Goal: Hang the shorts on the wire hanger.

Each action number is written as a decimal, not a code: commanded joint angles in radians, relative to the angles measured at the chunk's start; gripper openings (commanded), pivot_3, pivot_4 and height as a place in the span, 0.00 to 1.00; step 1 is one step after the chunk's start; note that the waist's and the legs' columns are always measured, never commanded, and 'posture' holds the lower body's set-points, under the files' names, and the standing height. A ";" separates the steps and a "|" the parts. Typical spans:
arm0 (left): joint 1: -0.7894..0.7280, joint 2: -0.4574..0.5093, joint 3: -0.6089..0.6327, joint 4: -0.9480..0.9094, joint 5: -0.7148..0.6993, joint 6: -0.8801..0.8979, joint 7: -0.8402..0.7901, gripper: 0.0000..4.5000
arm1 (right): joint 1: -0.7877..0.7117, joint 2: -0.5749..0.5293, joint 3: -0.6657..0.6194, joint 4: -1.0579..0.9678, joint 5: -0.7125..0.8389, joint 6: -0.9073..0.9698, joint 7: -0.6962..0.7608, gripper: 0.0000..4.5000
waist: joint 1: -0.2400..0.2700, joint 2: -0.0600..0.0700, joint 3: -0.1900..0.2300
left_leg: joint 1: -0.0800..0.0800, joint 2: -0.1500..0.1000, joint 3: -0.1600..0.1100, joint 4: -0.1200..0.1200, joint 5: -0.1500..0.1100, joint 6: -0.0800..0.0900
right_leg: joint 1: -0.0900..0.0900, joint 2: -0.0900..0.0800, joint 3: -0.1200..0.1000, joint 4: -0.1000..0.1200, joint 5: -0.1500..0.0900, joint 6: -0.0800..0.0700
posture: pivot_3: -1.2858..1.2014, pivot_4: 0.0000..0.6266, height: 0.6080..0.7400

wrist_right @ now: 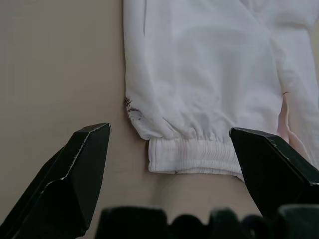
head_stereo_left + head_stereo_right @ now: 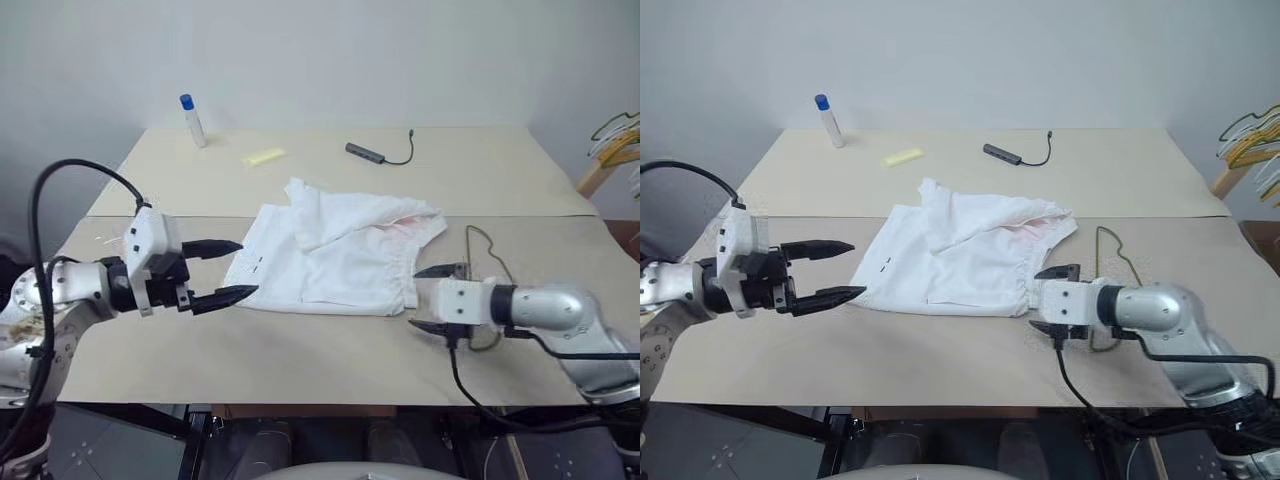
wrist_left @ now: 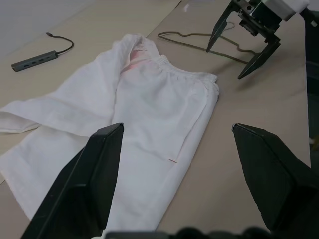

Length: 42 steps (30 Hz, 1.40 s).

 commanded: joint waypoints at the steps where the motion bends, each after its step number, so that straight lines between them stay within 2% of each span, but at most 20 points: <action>1: -0.014 -0.002 0.002 -0.021 -0.002 -0.005 0.011 0.83 | -0.049 0.032 0.056 0.016 -0.094 -0.007 -0.037 0.99 | -0.003 0.000 0.000 | 0.000 0.001 0.000 0.000 0.000 0.000 | 0.000 0.001 0.001 0.000 0.000 0.000 | 0.48 0.00 1.00; 5: -0.012 -0.006 -0.020 -0.021 0.012 -0.017 0.012 0.83 | -0.112 0.094 0.146 0.128 -0.220 -0.050 -0.097 0.99 | -0.018 -0.001 0.000 | 0.001 0.003 0.001 0.000 0.000 -0.001 | 0.000 0.005 0.002 0.000 0.001 -0.002 | 0.48 0.00 1.00; 8: -0.017 -0.012 -0.030 -0.027 0.017 -0.019 0.019 0.83 | -0.164 0.135 0.181 0.214 -0.285 -0.075 -0.140 0.85 | -0.026 -0.001 0.000 | 0.002 0.004 0.001 0.000 0.000 -0.002 | 0.000 0.006 0.002 0.000 0.002 -0.003 | 0.48 0.00 1.00; 17: 0.014 -0.014 -0.053 -0.035 0.076 -0.055 0.026 0.83 | -0.197 0.183 0.179 0.304 -0.328 -0.162 -0.194 0.12 | -0.027 -0.001 0.000 | 0.001 0.004 0.000 0.000 0.000 -0.003 | -0.001 0.007 0.003 0.000 0.002 -0.003 | 0.48 0.00 1.00; 19: 0.018 -0.006 -0.084 -0.018 0.150 -0.096 0.034 0.83 | -0.196 0.186 0.164 0.304 -0.324 -0.174 -0.205 0.01 | -0.027 -0.001 0.000 | 0.001 0.005 0.000 0.000 0.000 -0.003 | -0.001 0.007 0.003 0.000 0.002 -0.004 | 0.48 0.00 1.00; 26: 0.039 0.049 -0.258 0.099 0.497 -0.368 0.044 0.83 | -0.177 0.149 0.076 0.247 -0.226 -0.211 -0.184 0.01 | -0.027 -0.001 0.000 | 0.001 0.004 0.001 0.000 0.000 -0.003 | -0.001 0.007 0.004 0.000 0.002 -0.004 | 0.47 0.00 1.00; 30: -0.030 0.043 -0.361 0.230 0.685 -0.508 0.084 0.83 | -0.150 0.113 0.030 0.197 -0.153 -0.240 -0.150 0.01 | -0.023 -0.001 0.000 | 0.001 0.004 0.001 0.000 0.000 -0.003 | -0.001 0.007 0.003 0.000 0.002 -0.004 | 0.47 0.00 1.00; 39: -0.165 0.013 -0.523 0.490 0.917 -0.674 0.093 0.83 | -0.168 0.129 0.019 0.159 -0.140 -0.200 -0.140 0.01 | -0.052 -0.001 -0.001 | 0.001 0.005 0.001 0.000 0.000 -0.003 | -0.001 0.007 0.003 0.001 0.002 -0.003 | 0.45 0.00 1.00; 42: -0.224 -0.028 -0.547 0.591 0.993 -0.679 0.158 0.71 | -0.164 0.125 0.013 0.145 -0.143 -0.179 -0.135 0.00 | -0.058 0.000 -0.002 | 0.003 0.005 0.001 0.000 0.000 -0.003 | 0.000 0.007 0.003 0.002 0.002 -0.003 | 0.44 0.00 1.00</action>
